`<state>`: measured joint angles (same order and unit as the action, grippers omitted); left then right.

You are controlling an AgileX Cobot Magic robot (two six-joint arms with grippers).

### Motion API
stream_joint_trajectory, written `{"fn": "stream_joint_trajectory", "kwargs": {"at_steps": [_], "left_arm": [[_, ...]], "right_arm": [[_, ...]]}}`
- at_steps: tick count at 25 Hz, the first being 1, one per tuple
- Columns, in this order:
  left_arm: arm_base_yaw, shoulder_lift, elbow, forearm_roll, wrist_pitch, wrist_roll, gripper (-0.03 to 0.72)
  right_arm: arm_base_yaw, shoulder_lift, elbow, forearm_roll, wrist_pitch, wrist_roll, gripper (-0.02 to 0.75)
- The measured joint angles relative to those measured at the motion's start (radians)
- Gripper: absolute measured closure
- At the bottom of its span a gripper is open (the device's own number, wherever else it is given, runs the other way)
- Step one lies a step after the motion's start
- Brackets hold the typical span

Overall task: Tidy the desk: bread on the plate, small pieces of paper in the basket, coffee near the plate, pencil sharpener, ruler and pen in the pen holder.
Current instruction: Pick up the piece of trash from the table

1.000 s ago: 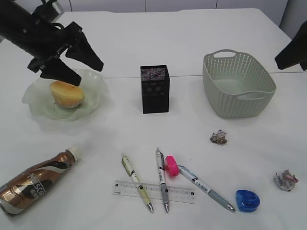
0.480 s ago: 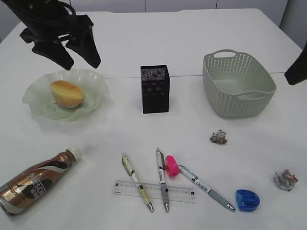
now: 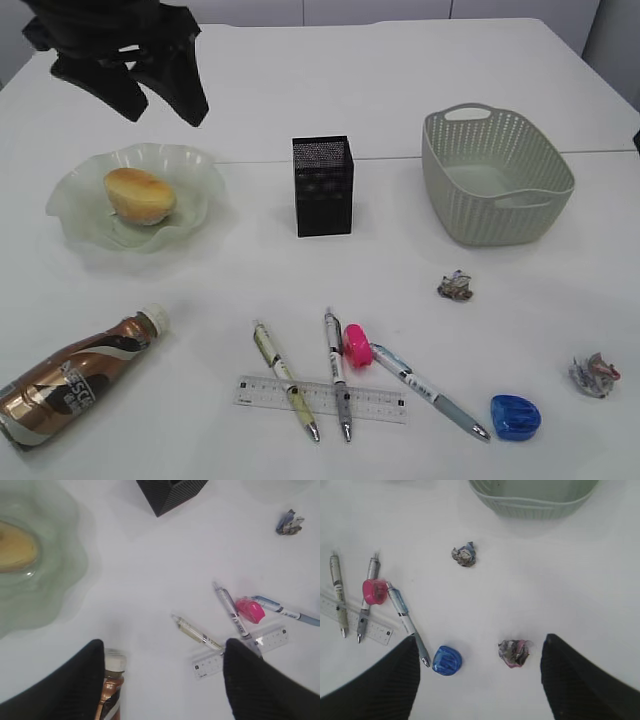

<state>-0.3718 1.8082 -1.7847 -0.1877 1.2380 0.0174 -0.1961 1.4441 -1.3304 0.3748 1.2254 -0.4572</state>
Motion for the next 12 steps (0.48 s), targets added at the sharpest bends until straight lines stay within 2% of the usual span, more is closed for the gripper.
{"fn": "stream_joint_trajectory", "kwargs": {"at_steps": [7,12], "left_arm": [[-0.004,-0.177,0.199,0.053,0.002,-0.023,0.154],[-0.004,-0.308,0.338,0.080,0.006,-0.031,0.154]], "right_arm": [[0.000,-0.074,0.012,-0.036,0.002,0.105,0.157],[0.000,-0.160,0.119,-0.079,0.004,0.148,0.157]]}}
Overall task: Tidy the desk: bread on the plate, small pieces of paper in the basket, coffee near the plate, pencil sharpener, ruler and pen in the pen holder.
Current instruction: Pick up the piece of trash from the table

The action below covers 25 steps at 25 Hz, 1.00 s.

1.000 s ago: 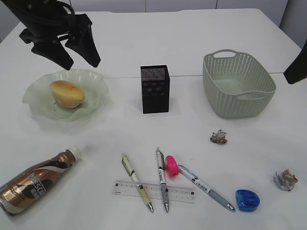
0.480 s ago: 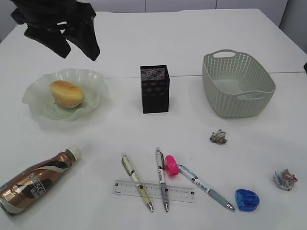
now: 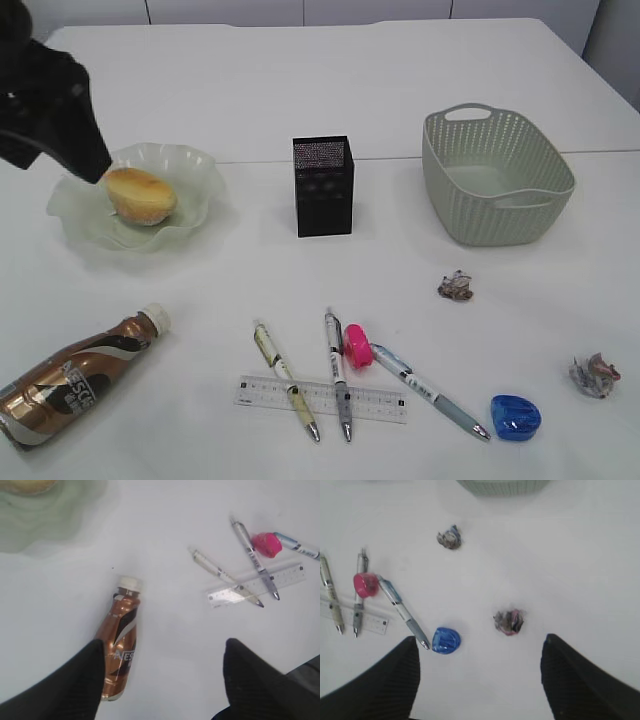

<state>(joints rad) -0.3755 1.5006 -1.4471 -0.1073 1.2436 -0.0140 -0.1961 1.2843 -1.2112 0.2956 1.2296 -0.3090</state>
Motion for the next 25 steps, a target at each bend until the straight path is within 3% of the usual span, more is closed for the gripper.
{"fn": "stream_joint_trajectory", "kwargs": {"at_steps": [11,16,25], "left_arm": [[0.000,-0.183,0.239,0.054,0.000,-0.005,0.156],[0.000,-0.232,0.360,0.069,0.000,-0.008,0.157],[0.000,-0.241,0.391,0.073,-0.002,-0.008,0.188]], "right_arm": [[0.000,-0.124,0.208,-0.092,0.002,0.067,0.157],[0.000,-0.124,0.226,-0.114,0.003,0.103,0.157],[0.000,-0.124,0.226,-0.120,0.003,0.174,0.157]]}}
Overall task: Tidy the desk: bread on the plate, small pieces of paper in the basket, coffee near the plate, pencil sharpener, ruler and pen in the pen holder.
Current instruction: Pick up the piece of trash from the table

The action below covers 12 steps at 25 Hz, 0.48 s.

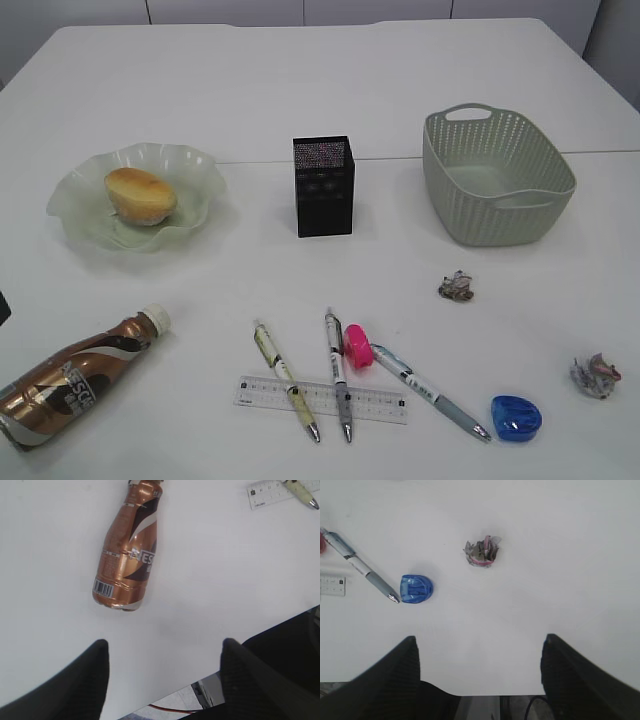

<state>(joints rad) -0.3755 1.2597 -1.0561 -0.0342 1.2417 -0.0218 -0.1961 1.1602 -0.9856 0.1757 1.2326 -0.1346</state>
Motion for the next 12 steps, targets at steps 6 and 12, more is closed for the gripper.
{"fn": "stream_joint_trajectory", "kwargs": {"at_steps": [6,12], "left_arm": [[0.000,0.000,0.000,0.000,0.000,0.000,0.198],[0.000,0.000,0.000,0.000,0.000,0.000,0.200]], "right_arm": [[0.000,0.002,0.000,-0.060,-0.024,0.023,0.157],[0.053,0.128,0.000,-0.063,-0.094,-0.051,0.157]]}}
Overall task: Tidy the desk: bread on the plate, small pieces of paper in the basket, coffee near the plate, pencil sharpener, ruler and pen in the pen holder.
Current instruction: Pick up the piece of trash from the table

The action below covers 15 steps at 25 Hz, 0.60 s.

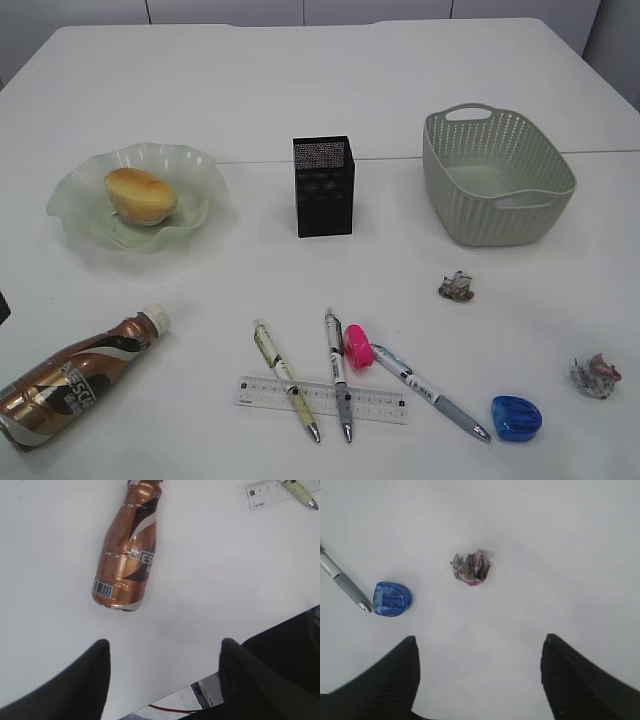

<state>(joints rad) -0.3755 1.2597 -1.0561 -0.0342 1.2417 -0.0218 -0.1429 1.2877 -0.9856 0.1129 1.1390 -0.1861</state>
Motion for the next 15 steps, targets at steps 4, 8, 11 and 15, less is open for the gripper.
{"fn": "stream_joint_trajectory", "kwargs": {"at_steps": [4,8,11,15], "left_arm": [[0.000,0.000,0.000,-0.005,-0.001,0.000,0.201],[0.000,0.000,0.000,-0.008,-0.001,0.000,0.201],[0.000,0.000,0.000,-0.008,-0.001,0.000,0.201],[0.000,0.000,0.000,-0.008,-0.001,0.000,0.201]], "right_arm": [[0.048,0.116,0.000,0.000,-0.069,-0.010,0.157],[0.093,0.224,0.000,0.000,-0.097,-0.011,0.157],[0.134,0.289,0.000,0.000,-0.155,-0.011,0.157],[0.168,0.349,0.000,0.000,-0.203,-0.011,0.157]]}}
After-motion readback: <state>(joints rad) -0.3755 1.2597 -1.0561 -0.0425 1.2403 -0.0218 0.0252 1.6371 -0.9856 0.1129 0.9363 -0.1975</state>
